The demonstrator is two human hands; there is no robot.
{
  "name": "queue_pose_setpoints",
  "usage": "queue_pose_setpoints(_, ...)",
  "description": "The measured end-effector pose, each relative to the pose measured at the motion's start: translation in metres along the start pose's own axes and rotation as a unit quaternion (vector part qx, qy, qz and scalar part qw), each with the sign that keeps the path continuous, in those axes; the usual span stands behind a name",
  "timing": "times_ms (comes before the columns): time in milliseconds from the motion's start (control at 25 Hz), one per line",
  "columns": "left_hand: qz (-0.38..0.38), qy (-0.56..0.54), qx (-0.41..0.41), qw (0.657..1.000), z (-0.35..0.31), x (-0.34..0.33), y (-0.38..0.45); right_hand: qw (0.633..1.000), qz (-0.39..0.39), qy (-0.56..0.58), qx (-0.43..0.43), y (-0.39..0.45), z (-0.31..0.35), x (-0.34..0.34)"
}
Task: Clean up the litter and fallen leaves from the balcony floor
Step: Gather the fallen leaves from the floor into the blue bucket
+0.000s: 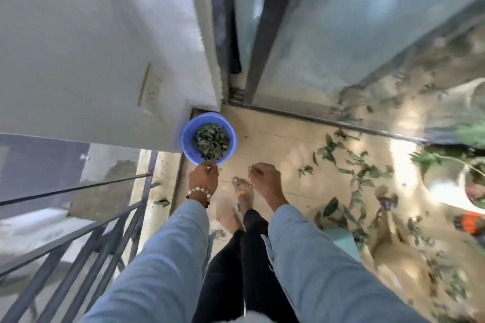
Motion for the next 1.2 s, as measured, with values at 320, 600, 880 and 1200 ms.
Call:
queue_pose_setpoints(320,0.114,0.361,-0.200,0.903,-0.086,-0.090,-0.156,0.988,-0.150,-0.043,0.023,-0.131,-0.077,0.110)
queue_pose_setpoints(600,0.205,0.588,-0.320,0.714,-0.110,-0.224,-0.253,0.950,-0.300,-0.041,-0.074,-0.240,-0.206,0.172)
queue_pose_setpoints(880,0.265,0.660,-0.410,0.571,-0.047,-0.396,-0.382,0.903,-0.385,0.068,-0.180,-0.371,-0.399,0.190)
queue_pose_setpoints(1200,0.286,0.716,-0.469,0.431,0.072,-0.560,-0.528,0.844,-0.440,0.170,-0.257,-0.508,-0.601,0.217)
Point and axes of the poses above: each hand's wrist, its own y-axis towards the middle knuckle, its own x-axis out of the back of the hand, z = x × y, the point moved 5 cm from there along y, towards the middle knuckle, and after that the axes turned 9 degrees about z, right-handed, at the moved point
